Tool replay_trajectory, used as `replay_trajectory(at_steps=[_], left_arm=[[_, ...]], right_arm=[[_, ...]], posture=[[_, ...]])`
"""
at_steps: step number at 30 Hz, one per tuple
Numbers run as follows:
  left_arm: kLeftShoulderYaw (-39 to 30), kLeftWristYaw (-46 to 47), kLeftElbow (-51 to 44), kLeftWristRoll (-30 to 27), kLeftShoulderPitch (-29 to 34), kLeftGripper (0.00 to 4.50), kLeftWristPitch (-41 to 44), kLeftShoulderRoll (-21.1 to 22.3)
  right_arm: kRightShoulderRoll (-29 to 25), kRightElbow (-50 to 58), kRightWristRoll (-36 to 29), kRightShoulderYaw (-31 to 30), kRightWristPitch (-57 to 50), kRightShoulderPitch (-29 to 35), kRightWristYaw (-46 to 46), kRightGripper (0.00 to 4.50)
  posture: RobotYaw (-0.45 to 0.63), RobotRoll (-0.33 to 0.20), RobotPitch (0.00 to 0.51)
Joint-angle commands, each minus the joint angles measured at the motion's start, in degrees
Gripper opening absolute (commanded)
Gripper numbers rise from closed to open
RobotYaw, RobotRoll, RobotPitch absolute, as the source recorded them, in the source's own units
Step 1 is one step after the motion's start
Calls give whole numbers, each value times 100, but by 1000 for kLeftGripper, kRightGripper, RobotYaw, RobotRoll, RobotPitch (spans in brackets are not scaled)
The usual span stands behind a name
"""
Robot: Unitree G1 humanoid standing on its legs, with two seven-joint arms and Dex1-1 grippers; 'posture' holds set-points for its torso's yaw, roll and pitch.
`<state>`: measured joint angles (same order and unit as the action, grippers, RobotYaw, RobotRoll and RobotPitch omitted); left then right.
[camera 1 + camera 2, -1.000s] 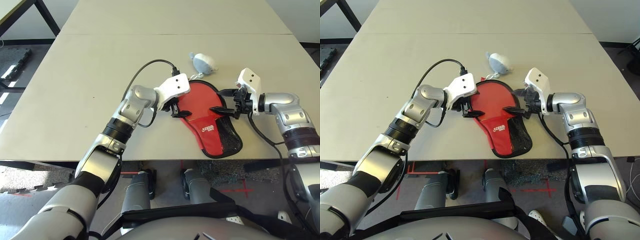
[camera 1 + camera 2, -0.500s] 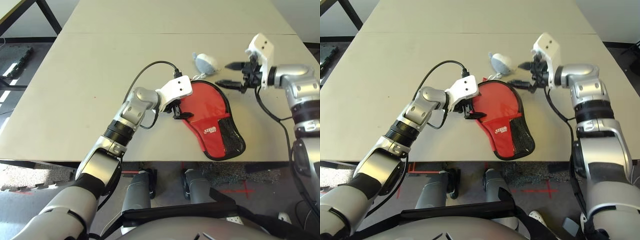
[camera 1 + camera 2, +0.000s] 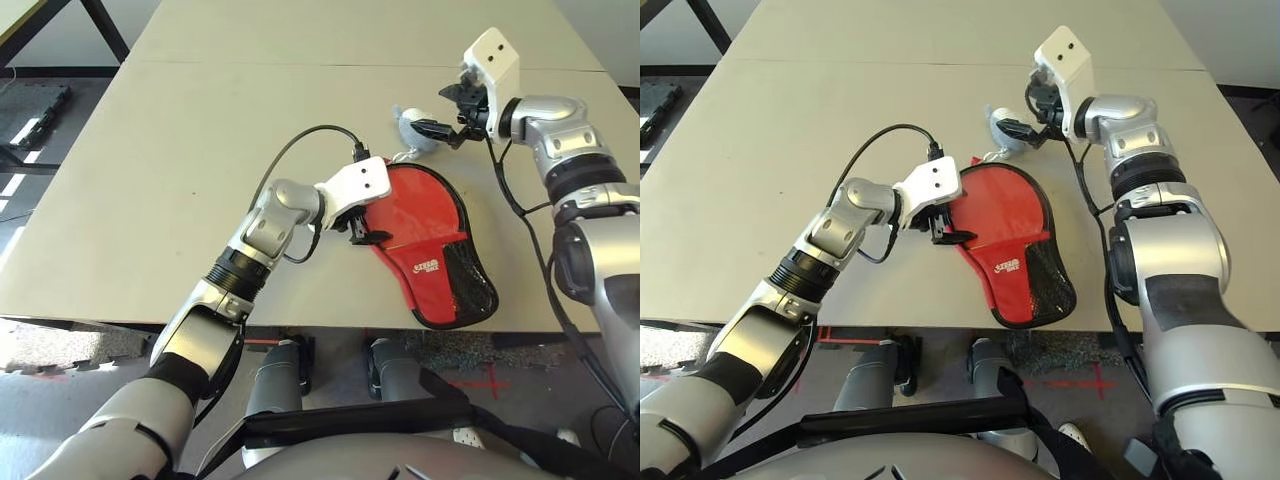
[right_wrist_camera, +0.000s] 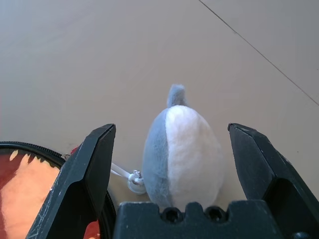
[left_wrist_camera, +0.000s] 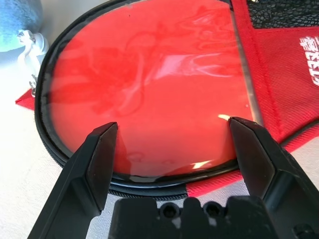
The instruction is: Store the ping-pong paddle in its case and zip it.
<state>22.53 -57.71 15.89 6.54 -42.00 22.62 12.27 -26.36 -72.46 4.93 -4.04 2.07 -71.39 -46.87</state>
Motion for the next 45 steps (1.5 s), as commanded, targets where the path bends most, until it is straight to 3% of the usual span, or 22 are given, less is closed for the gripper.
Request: replay_trajectory(at_steps=[1,15,19,29,45], left_arm=[[420,-84,153,104,336,4488,325,50],[490,-7,-314,25,500,4498,663,34],[492,17,-330,-3,490,4500,675,35],[513,56,-383,-37,471,4500,727,14],[637,46,-279,-22,483,4500,759,-63]], right_arm=[[85,-251,239,-67,-142,-127,342,4500],[357,-493,679,9,-470,-144,1147,4478],[382,-512,712,57,-542,-109,1330,3537],[309,-503,705,165,-569,-77,1459,10],[-434,-370,715,143,-383,-101,936,10]], posture=[[-88,0,200],[-75,0,212],[-75,0,212],[-72,0,216],[-86,0,220]])
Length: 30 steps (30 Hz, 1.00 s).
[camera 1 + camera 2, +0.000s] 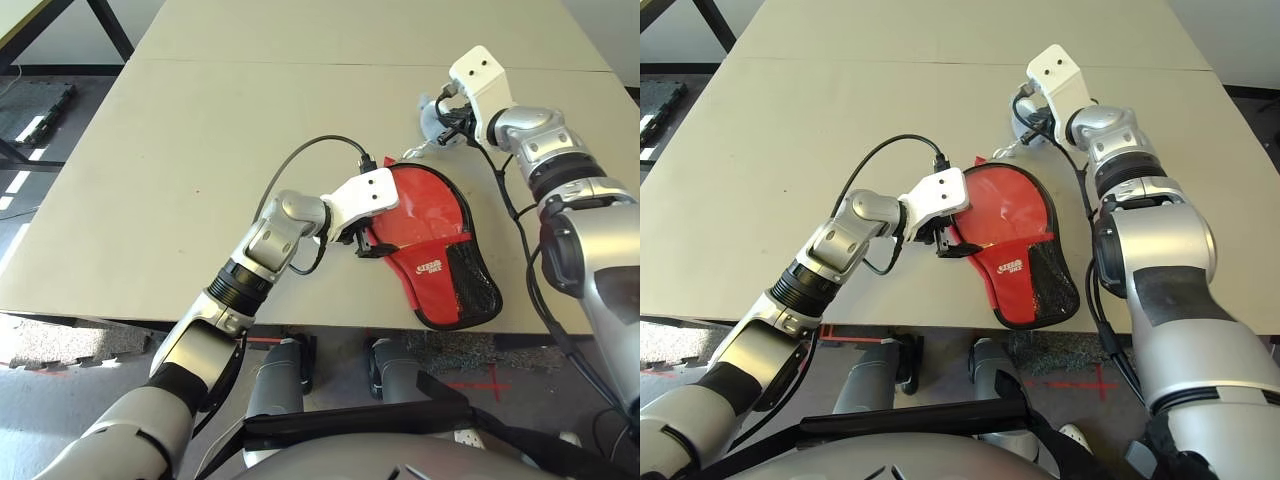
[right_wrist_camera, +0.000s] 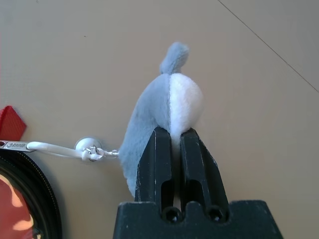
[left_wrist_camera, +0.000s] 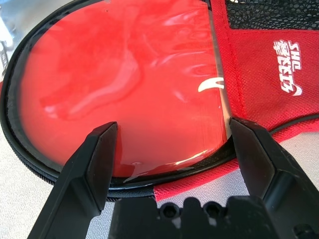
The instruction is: Store the ping-pong paddle in its case and zip it.
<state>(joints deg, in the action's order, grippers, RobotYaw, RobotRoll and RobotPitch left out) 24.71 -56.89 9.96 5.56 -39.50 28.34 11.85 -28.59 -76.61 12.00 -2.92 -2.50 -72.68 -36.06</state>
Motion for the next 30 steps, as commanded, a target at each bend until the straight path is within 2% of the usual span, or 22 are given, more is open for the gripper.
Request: replay_trajectory(at_steps=[1,12,22,30], left_arm=[[422,-33,333,77,223,4500,185,-32],[416,-8,437,75,185,4500,141,-84],[415,-19,502,73,164,4500,113,-121],[408,-10,579,78,130,4500,70,-132]], right_arm=[[-309,68,26,3,96,25,-282,10],[-1205,323,152,-274,78,130,-1841,10],[-2018,750,201,-622,39,483,-3561,10],[-2619,1561,-93,-872,-173,1048,-5495,10]], posture=[[-89,0,220],[-107,0,221],[-118,0,223],[-132,0,222]])
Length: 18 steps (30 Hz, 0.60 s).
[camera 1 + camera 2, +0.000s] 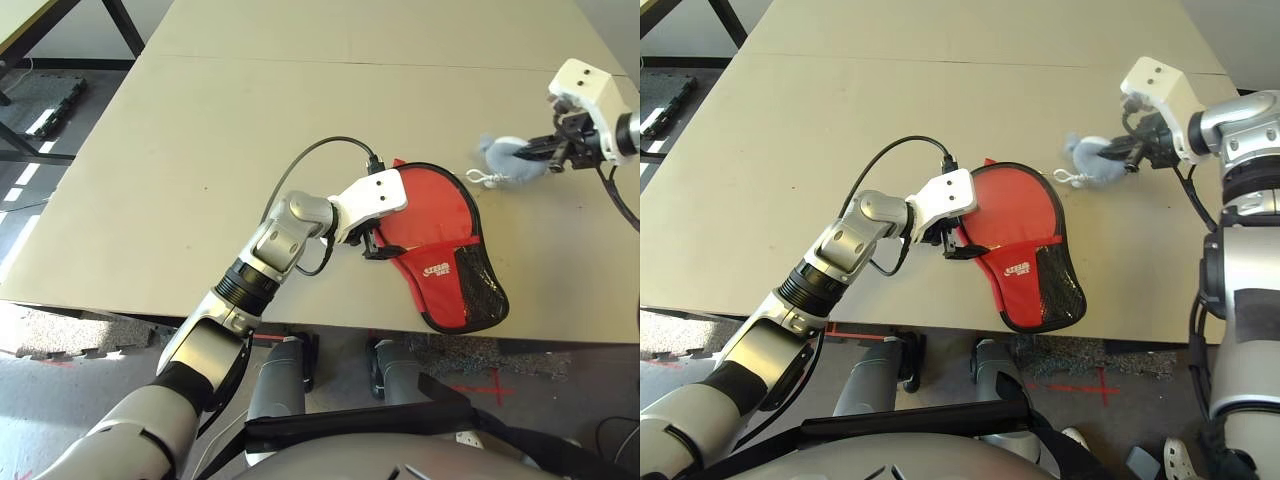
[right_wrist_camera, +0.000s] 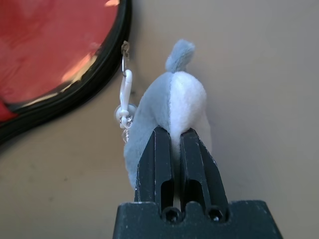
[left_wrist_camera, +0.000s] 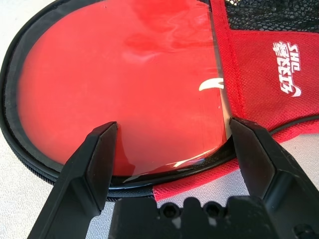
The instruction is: Store the ping-pong paddle in its case and zip it.
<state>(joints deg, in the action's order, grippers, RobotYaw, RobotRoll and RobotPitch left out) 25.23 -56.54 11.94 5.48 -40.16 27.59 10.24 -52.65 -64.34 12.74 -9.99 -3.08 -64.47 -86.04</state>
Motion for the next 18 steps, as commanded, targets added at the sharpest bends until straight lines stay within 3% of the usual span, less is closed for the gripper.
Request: replay_trajectory(at_steps=[1,3,8,14,18], left_arm=[[357,-42,391,86,193,4500,140,24],[357,-36,408,86,187,4500,130,13],[347,-16,440,84,177,4500,118,-11],[343,-3,470,81,174,4500,111,-12],[337,9,501,84,165,4500,100,-22]], right_arm=[[-301,548,-380,-309,-161,357,-583,10],[-552,1105,-937,-686,-378,667,-646,10],[-1850,3383,-3125,-1922,-1460,1755,-646,10],[-2826,4966,-4571,-2410,-1912,2504,-646,10],[-3235,5799,-5122,-2444,-2057,3044,-646,10]], posture=[[-132,0,222],[-135,0,221],[-137,0,223],[-143,0,224],[-144,0,223]])
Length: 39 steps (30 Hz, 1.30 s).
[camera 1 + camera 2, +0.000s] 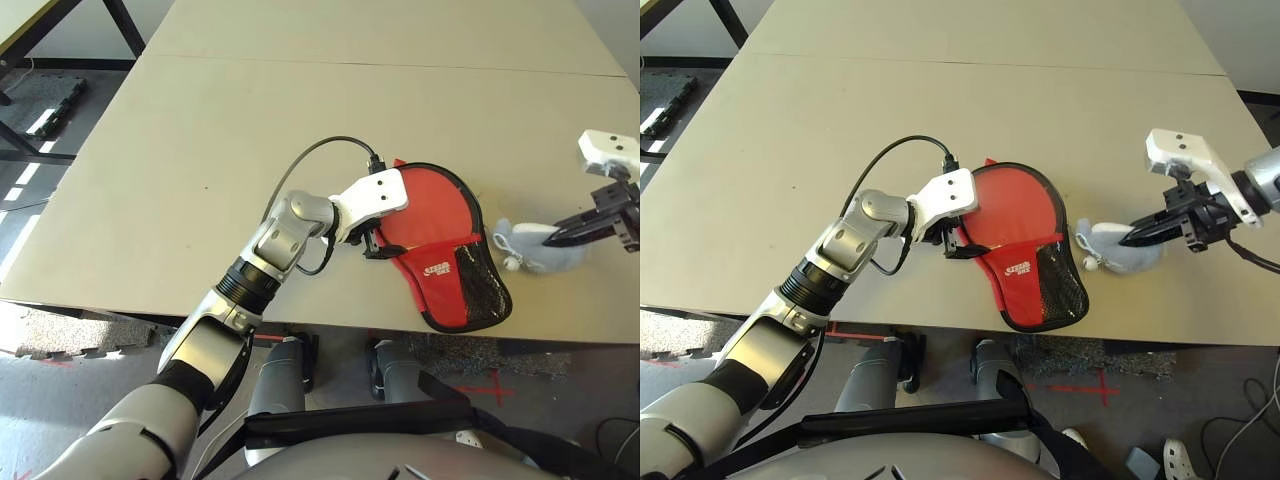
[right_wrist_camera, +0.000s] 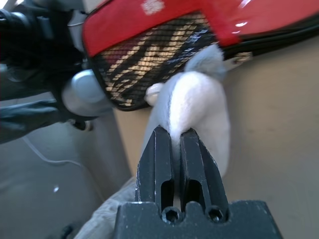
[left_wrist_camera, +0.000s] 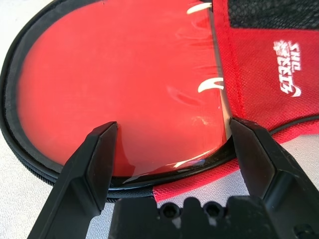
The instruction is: Store the ping-pong paddle in its case and zip it.
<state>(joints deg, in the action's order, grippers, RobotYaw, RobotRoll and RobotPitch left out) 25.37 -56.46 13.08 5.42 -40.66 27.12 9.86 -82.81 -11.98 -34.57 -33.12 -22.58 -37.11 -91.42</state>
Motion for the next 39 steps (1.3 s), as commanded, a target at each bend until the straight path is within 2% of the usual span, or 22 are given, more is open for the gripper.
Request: replay_trajectory(at_steps=[1,4,7,9,12,16,20,21,22,24,26,29,33,39], left_arm=[[320,6,405,91,207,4500,138,11],[315,11,452,94,186,4500,110,4],[307,16,502,96,161,4500,77,-3],[300,12,505,93,150,4500,68,7],[262,-23,401,70,140,4500,89,74],[-57,-79,-54,-113,101,4500,87,367],[-447,-163,-540,-480,53,4500,327,654],[-619,-183,-700,-634,26,4500,439,730],[-723,-186,-812,-740,16,4500,518,782],[-1316,-125,-1043,-1184,-121,4500,805,892],[-1882,97,-1069,-1506,-259,4500,1000,973],[-2610,701,-767,-1714,-347,4500,892,973],[-3578,2158,32,-1602,-462,4500,307,943],[-4332,3797,1105,-1335,-217,4500,-804,1203]], right_arm=[[-268,759,-470,-109,-153,468,-108,10],[-290,1071,-524,31,-220,802,-108,10],[-40,959,-129,270,-228,932,-108,10],[219,718,271,447,-340,852,-107,581],[263,470,616,550,-360,745,-108,1513],[40,-82,116,579,-564,296,-108,2923],[338,-966,71,695,-662,-166,-108,4312],[497,-1271,124,797,-679,-303,-108,4468],[605,-1467,167,864,-683,-388,-108,4468],[1211,-2286,310,1359,-714,-778,164,4468],[1790,-2982,415,1892,-517,-1068,780,4468],[2370,-3654,673,2576,64,-1257,1806,4468],[2893,-4250,952,3361,1042,-1328,3056,4468],[3442,-4956,1217,4284,2238,-1239,4705,4468]], posture=[[-147,0,222],[-148,0,220],[-148,0,219],[-148,0,217],[-147,0,212],[-148,0,204],[-142,0,197],[-139,0,195],[-136,0,193],[-132,0,192],[-126,0,189],[-118,0,187],[-110,0,184],[-87,0,180]])
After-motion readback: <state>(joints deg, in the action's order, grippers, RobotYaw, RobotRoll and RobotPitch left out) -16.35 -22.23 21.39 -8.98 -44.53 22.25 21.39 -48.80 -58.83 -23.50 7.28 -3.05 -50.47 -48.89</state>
